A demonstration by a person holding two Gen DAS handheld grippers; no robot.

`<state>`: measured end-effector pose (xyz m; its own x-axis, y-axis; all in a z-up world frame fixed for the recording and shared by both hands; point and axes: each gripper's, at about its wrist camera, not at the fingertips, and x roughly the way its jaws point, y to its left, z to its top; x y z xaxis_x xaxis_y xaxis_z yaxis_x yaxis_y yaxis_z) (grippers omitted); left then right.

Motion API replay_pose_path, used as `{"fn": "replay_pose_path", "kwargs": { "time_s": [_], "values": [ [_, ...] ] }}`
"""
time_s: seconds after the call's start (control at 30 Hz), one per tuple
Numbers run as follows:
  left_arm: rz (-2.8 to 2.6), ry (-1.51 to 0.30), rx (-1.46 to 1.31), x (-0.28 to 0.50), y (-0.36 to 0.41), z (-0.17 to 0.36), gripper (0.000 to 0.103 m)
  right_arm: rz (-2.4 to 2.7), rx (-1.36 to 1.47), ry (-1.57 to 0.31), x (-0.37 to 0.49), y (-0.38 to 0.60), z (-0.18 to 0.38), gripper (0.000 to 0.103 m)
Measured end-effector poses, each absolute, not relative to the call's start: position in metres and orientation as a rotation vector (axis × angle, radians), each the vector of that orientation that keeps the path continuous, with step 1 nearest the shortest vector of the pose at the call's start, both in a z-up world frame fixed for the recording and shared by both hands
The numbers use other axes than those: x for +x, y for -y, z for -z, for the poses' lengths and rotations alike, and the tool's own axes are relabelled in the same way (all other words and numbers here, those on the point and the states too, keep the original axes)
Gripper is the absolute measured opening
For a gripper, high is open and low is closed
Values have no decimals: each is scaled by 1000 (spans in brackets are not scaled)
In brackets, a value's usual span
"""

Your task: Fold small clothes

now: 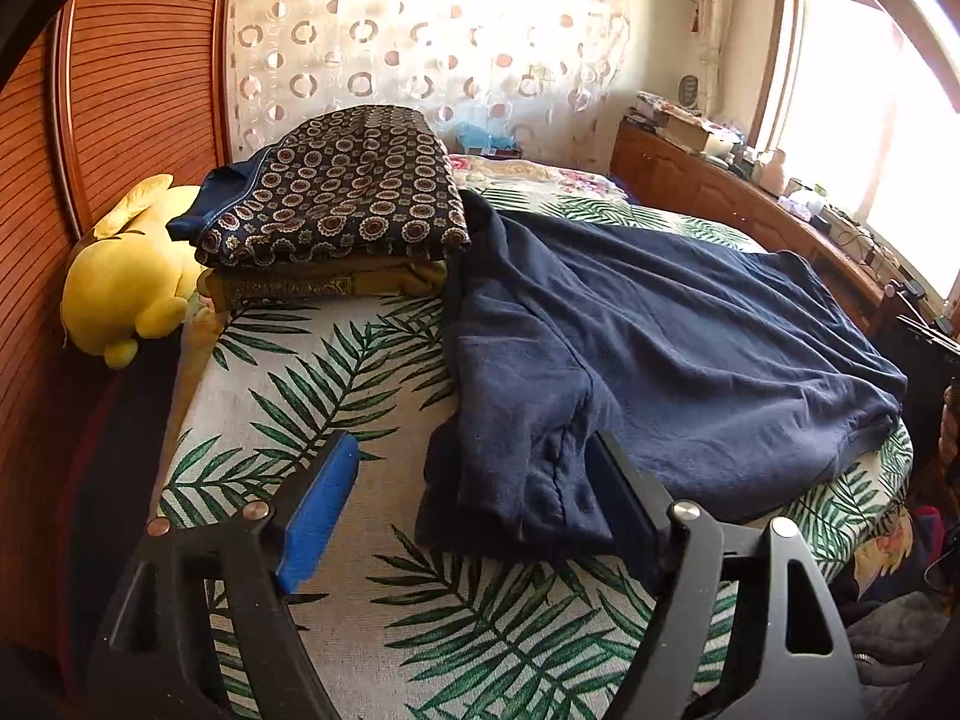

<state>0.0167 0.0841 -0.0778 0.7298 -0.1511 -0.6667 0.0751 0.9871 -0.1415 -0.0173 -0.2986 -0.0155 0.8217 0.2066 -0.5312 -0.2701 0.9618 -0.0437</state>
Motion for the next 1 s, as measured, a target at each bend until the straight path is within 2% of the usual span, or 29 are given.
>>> {"fn": "replay_pose_path", "kwargs": {
  "time_s": [0.3,0.7,0.77,1.0],
  "values": [
    [99,-778,-72,24,-78,83,79,-371,-194,-648,28,239,51,53],
    [96,-794,-98,22,-79,93,79,-394,-151,-673,30,248,68,53],
    [106,-799,-103,20,-79,95,73,-400,-144,-690,30,249,70,53],
    [128,-824,-145,17,-80,101,64,-387,-178,-723,40,241,71,54]
  ]
}}
